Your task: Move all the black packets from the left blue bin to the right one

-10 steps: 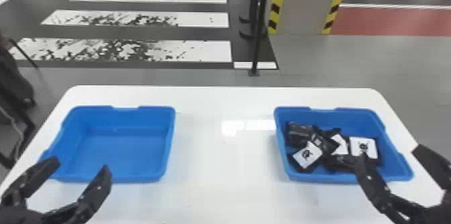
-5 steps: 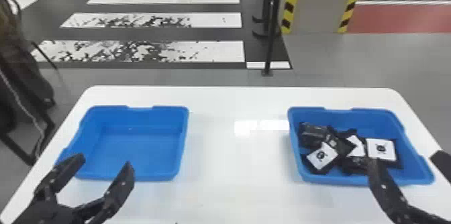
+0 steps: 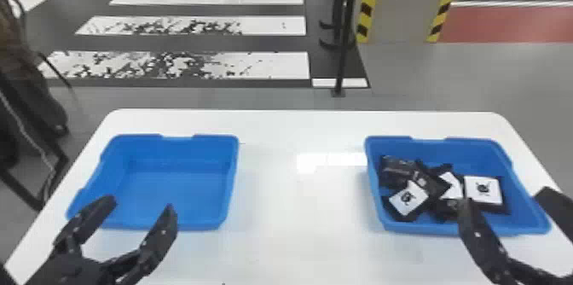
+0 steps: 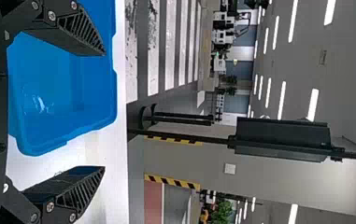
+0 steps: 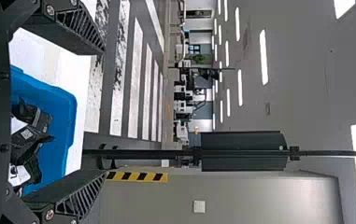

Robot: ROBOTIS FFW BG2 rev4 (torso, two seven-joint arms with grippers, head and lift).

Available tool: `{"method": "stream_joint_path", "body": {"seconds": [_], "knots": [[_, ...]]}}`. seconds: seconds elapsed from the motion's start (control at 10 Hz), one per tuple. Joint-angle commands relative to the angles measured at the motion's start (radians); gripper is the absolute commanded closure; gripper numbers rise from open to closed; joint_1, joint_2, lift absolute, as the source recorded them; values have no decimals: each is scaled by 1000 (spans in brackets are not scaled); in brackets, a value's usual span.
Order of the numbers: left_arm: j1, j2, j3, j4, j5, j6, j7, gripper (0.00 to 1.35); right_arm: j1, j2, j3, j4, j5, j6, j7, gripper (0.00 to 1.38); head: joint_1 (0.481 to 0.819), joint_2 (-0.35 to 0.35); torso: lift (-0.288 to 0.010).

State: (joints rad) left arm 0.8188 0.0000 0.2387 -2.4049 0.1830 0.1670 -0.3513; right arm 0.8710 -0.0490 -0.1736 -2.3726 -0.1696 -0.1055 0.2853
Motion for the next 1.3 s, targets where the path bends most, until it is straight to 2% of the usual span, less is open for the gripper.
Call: {"method": "stream_joint_path", "body": {"seconds": [0.0,1.2], "knots": [[-2,-3,-3,3,0,2,-1,182,-2,0,0,1,0,0,0,116,695,25,-140],[6,-3,5,3,10,10,-1,182,-2,-3,6,5,-4,0,0,116,695,28,-140]]}}
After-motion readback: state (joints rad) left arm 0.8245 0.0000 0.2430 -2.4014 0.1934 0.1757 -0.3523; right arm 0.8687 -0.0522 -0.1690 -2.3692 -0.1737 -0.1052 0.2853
